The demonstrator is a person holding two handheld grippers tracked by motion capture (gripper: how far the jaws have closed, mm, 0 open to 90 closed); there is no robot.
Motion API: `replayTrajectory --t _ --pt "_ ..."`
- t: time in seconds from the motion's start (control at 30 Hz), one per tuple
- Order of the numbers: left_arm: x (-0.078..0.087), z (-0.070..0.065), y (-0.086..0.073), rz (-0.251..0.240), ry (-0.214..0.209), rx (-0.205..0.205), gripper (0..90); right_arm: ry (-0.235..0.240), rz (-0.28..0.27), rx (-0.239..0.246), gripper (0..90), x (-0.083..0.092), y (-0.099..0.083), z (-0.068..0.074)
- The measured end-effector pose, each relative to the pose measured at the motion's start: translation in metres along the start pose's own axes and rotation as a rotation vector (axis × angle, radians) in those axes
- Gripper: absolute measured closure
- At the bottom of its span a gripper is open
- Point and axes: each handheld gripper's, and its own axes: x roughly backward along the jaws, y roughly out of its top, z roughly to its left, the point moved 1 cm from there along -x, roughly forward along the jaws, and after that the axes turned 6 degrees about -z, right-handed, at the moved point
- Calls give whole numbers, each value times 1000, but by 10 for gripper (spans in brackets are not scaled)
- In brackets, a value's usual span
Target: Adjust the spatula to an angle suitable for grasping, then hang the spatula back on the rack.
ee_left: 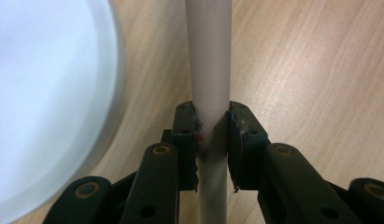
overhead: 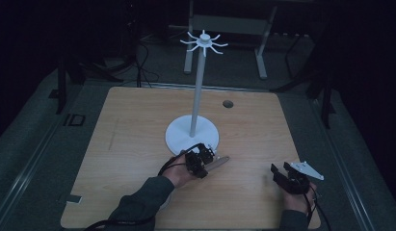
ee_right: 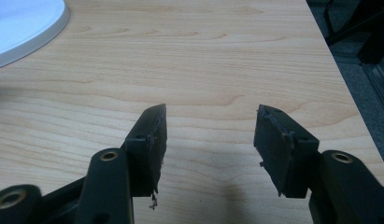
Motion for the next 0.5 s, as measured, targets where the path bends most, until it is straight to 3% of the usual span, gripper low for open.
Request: replayTrajectory --t 0.37,0.5 --pt "18 3 3 -77 32 34 750 -6 0 -2 437 0 0 -1" --pt "21 4 3 -84 41 40 750 -8 2 -2 438 0 0 -1"
